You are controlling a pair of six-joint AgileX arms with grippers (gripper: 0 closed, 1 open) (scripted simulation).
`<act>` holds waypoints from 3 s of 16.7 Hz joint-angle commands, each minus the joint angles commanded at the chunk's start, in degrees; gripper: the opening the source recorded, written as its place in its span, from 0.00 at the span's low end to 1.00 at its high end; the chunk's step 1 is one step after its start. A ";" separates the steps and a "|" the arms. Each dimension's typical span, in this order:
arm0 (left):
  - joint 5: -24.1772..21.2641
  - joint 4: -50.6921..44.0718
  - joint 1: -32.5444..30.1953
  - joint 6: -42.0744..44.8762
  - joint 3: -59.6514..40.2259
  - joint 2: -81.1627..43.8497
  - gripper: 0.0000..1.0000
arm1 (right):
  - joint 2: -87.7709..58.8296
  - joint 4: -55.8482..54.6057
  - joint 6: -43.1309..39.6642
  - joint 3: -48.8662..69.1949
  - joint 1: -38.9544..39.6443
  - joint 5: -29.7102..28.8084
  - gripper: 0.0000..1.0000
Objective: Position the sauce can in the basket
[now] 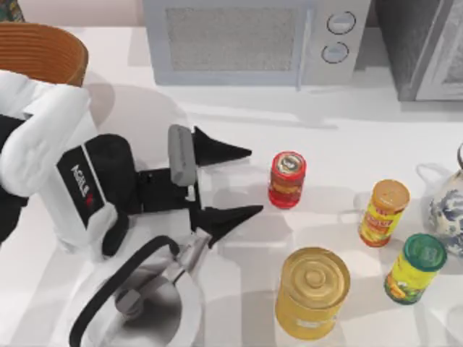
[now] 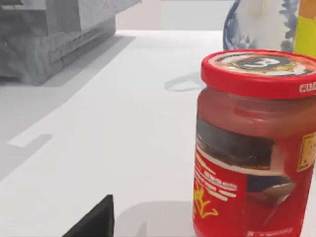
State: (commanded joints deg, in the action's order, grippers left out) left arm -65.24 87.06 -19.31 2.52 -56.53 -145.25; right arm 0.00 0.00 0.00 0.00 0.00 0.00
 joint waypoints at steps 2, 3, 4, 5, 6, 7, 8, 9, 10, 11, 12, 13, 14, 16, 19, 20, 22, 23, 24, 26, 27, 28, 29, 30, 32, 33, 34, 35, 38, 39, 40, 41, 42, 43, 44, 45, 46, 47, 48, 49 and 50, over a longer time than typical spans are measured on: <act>-0.77 -0.61 0.59 0.00 -1.79 -1.34 1.00 | 0.00 0.00 0.00 0.00 0.00 0.00 1.00; -0.56 -1.06 0.32 -0.07 -2.89 -1.89 1.00 | 0.00 0.00 0.00 0.00 0.00 0.00 1.00; 0.15 -1.66 -0.40 -0.19 -4.14 -2.31 1.00 | 0.00 0.00 0.00 0.00 0.00 0.00 1.00; 1.24 -2.43 -1.53 -0.34 -5.47 -2.58 1.00 | 0.00 0.00 0.00 0.00 0.00 0.00 1.00; 2.63 -3.33 -2.85 -0.54 -6.78 -2.65 1.00 | 0.00 0.00 0.00 0.00 0.00 0.00 1.00; 4.20 -4.24 -4.32 -0.73 -7.92 -2.62 1.00 | 0.00 0.00 0.00 0.00 0.00 0.00 1.00; 5.79 -5.06 -5.91 -0.86 -8.76 -2.51 1.00 | 0.00 0.00 0.00 0.00 0.00 0.00 1.00; 7.30 -5.70 -7.44 -0.85 -9.22 -2.32 1.00 | 0.00 0.00 0.00 0.00 0.00 0.00 1.00; 8.64 -6.08 -8.78 -0.76 -9.25 -2.15 1.00 | 0.00 0.00 0.00 0.00 0.00 0.00 1.00; 9.61 -6.18 -9.76 -0.67 -9.00 -2.06 1.00 | 0.00 0.00 0.00 0.00 0.00 0.00 1.00; 10.03 -6.13 -10.17 -0.61 -8.78 -2.07 1.00 | 0.00 0.00 0.00 0.00 0.00 0.00 1.00; 10.03 -6.13 -10.17 -0.61 -8.78 -2.07 1.00 | 0.00 0.00 0.00 0.00 0.00 0.00 1.00; 10.03 -6.13 -10.17 -0.61 -8.78 -2.07 1.00 | 0.00 0.00 0.00 0.00 0.00 0.00 1.00; 10.03 -6.13 -10.17 -0.61 -8.78 -2.07 0.92 | 0.00 0.00 0.00 0.00 0.00 0.00 1.00; 10.03 -6.13 -10.17 -0.61 -8.78 -2.07 0.70 | 0.00 0.00 0.00 0.00 0.00 0.00 1.00; 10.03 -6.13 -10.17 -0.61 -8.78 -2.07 0.62 | 0.00 0.00 0.00 0.00 0.00 0.00 1.00; 10.03 -6.13 -10.17 -0.61 -8.78 -2.07 0.47 | 0.00 0.00 0.00 0.00 0.00 0.00 1.00; 10.03 -6.13 -10.17 -0.61 -8.78 -2.07 0.40 | 0.00 0.00 0.00 0.00 0.00 0.00 1.00; 10.03 -6.13 -10.17 -0.61 -8.78 -2.07 0.32 | 0.00 0.00 0.00 0.00 0.00 0.00 1.00; 10.03 -6.13 -10.17 -0.61 -8.78 -2.07 0.17 | 0.00 0.00 0.00 0.00 0.00 0.00 1.00; 10.03 -6.13 -10.17 -0.61 -8.78 -2.07 0.10 | 0.00 0.00 0.00 0.00 0.00 0.00 1.00; 10.03 -6.13 -10.17 -0.61 -8.78 -2.07 0.02 | 0.00 0.00 0.00 0.00 0.00 0.00 1.00; 10.03 -6.13 -10.17 -0.61 -8.78 -2.07 0.00 | 0.00 0.00 0.00 0.00 0.00 0.00 1.00; 10.03 -6.13 -10.17 -0.61 -8.78 -2.07 0.00 | 0.00 0.00 0.00 0.00 0.00 0.00 1.00; 10.03 -6.13 -10.17 -0.61 -8.78 -2.07 0.00 | 0.00 0.00 0.00 0.00 0.00 0.00 1.00; 10.03 -6.13 -10.17 -0.61 -8.78 -2.07 0.00 | 0.00 0.00 0.00 0.00 0.00 0.00 1.00; 10.03 -6.13 -10.17 -0.61 -8.78 -2.07 0.00 | 0.00 0.00 0.00 0.00 0.00 0.00 1.00; 10.03 -6.13 -10.17 -0.61 -8.78 -2.07 0.00 | 0.00 0.00 0.00 0.00 0.00 0.00 1.00; 10.00 -6.16 -10.02 -0.55 -8.79 -2.03 0.00 | 0.00 0.00 0.00 0.00 0.00 0.00 1.00; 9.72 -6.40 -9.65 -0.47 -9.08 -1.46 0.00 | 0.00 0.00 0.00 0.00 0.00 0.00 1.00; 9.21 -6.93 -8.94 -0.31 -9.54 -0.29 0.00 | 0.00 0.00 0.00 0.00 0.00 0.00 1.00; 8.53 -7.75 -7.92 -0.09 -10.07 1.44 0.00 | 0.00 0.00 0.00 0.00 0.00 0.00 1.00; 7.74 -8.88 -6.57 0.17 -10.61 3.61 0.00 | 0.00 0.00 0.00 0.00 0.00 0.00 1.00; 6.87 -10.30 -4.91 0.47 -11.13 6.11 0.00 | 0.00 0.00 0.00 0.00 0.00 0.00 1.00; 5.96 -12.03 -2.94 0.78 -11.61 8.81 0.00 | 0.00 0.00 0.00 0.00 0.00 0.00 1.00; 5.01 -14.04 -0.68 1.08 -12.02 11.58 0.00 | 0.00 0.00 0.00 0.00 0.00 0.00 1.00; 4.05 -16.32 1.83 1.35 -12.34 14.31 0.00 | 0.00 0.00 0.00 0.00 0.00 0.00 1.00; 3.09 -18.85 4.57 1.59 -12.54 16.92 0.00 | 0.00 0.00 0.00 0.00 0.00 0.00 1.00; 2.14 -21.61 7.52 1.77 -12.65 19.30 0.00 | 0.00 0.00 0.00 0.00 0.00 0.00 1.00; 1.20 -24.56 10.65 1.91 -12.65 21.40 0.00 | 0.00 0.00 0.00 0.00 0.00 0.00 1.00; 0.25 -27.64 13.90 2.01 -12.59 23.22 0.00 | 0.00 0.00 0.00 0.00 0.00 0.00 1.00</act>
State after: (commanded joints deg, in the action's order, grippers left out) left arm -64.99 59.42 -5.41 4.53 -69.12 -122.04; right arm 0.00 0.00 0.00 0.00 0.00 0.00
